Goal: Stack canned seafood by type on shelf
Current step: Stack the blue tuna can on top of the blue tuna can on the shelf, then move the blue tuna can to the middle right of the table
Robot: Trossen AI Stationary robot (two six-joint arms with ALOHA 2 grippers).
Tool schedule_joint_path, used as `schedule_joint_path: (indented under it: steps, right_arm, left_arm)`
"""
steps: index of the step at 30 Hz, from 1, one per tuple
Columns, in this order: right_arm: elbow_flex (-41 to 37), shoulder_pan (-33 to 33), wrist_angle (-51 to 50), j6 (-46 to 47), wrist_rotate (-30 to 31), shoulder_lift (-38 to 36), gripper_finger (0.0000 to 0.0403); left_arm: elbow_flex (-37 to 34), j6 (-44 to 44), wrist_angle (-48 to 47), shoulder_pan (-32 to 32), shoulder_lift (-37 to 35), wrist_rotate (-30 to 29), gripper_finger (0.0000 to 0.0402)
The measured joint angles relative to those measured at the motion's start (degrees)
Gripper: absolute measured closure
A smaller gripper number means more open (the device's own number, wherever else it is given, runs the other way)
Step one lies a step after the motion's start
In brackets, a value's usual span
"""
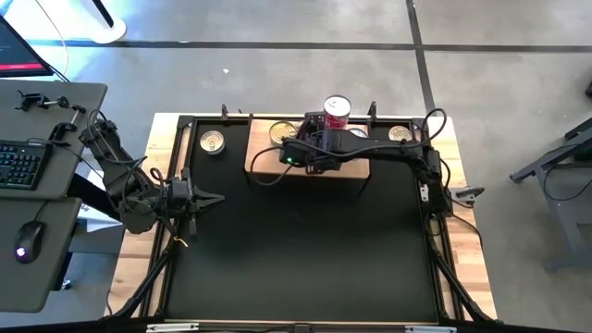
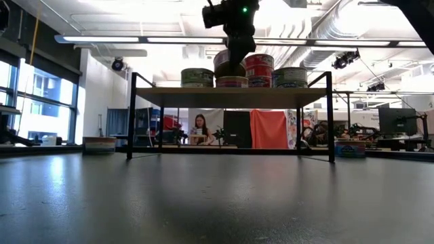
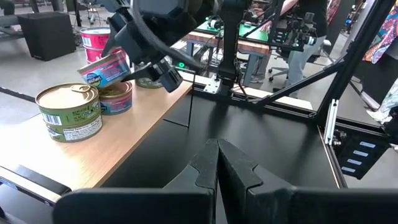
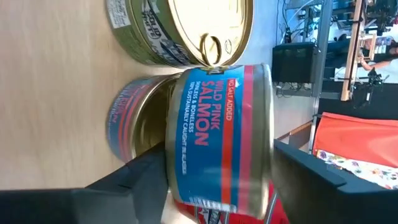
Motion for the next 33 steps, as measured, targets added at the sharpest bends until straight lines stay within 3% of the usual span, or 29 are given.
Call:
schedule_joint_path:
  steps: [5, 23, 27, 33]
  right_arm:
    - [0.0, 0.7, -0.45, -0.63, -0.12, -0.21, 0.0137]
    - [0.0, 3.75, -3.18, -3.07, 0.01, -1.34, 0.0135]
    - [0.44, 5.17, -3.14, 2.59, -2.51, -4.5, 0.0135]
    - [0.47, 6.0, -4.4, 18.52, -9.21, -10.33, 0.0135]
  left_arm:
    - [0.0, 0.02, 0.0, 0.0, 0.0, 0.0, 0.0402]
    - [0.0, 0.11, 0.0, 0.0, 0.0, 0.0, 0.0401]
    - [0.0, 0.13, 0.0, 0.0, 0.0, 0.02, 0.0402]
    - [0.0, 0.03, 0.14, 0.06, 0.0, -0.1, 0.0401]
